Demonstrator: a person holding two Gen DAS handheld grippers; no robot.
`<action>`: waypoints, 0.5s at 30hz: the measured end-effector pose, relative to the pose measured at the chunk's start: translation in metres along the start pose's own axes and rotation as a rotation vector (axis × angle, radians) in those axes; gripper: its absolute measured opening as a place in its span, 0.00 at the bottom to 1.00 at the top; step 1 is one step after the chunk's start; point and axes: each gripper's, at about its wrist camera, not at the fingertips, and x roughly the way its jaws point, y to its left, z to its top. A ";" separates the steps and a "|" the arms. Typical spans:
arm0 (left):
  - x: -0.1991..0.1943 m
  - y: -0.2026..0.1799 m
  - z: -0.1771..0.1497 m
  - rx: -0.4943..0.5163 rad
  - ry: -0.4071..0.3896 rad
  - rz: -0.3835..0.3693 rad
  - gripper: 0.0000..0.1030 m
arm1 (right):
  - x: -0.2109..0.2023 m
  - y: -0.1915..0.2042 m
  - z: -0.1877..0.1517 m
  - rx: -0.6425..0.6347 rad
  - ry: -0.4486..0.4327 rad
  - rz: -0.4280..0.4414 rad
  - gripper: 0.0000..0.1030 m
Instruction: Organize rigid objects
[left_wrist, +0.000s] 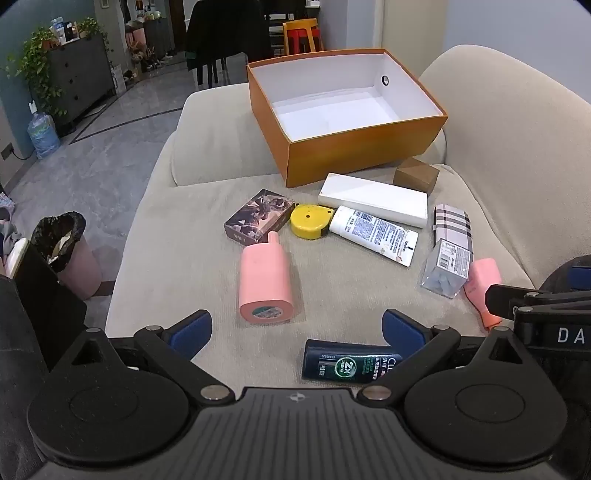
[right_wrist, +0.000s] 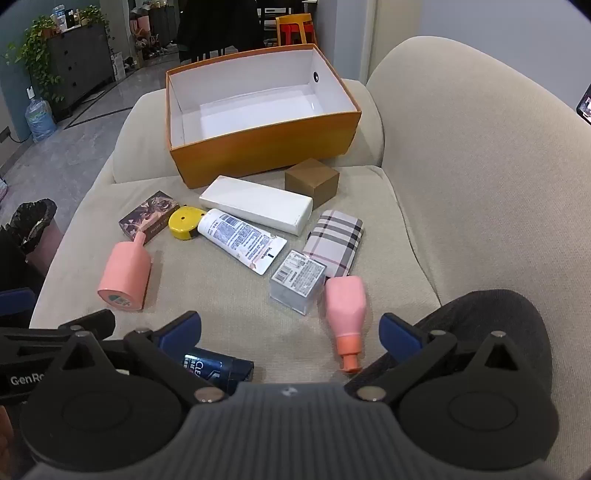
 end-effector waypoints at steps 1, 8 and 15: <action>0.000 0.000 0.000 -0.001 0.001 -0.002 1.00 | 0.000 0.000 0.000 0.002 -0.002 0.000 0.98; -0.002 0.001 0.001 0.000 0.000 -0.002 1.00 | -0.001 0.001 0.000 0.000 -0.011 -0.003 0.98; -0.003 0.000 0.006 0.003 -0.008 0.001 1.00 | -0.003 0.001 0.002 -0.001 -0.011 -0.006 0.98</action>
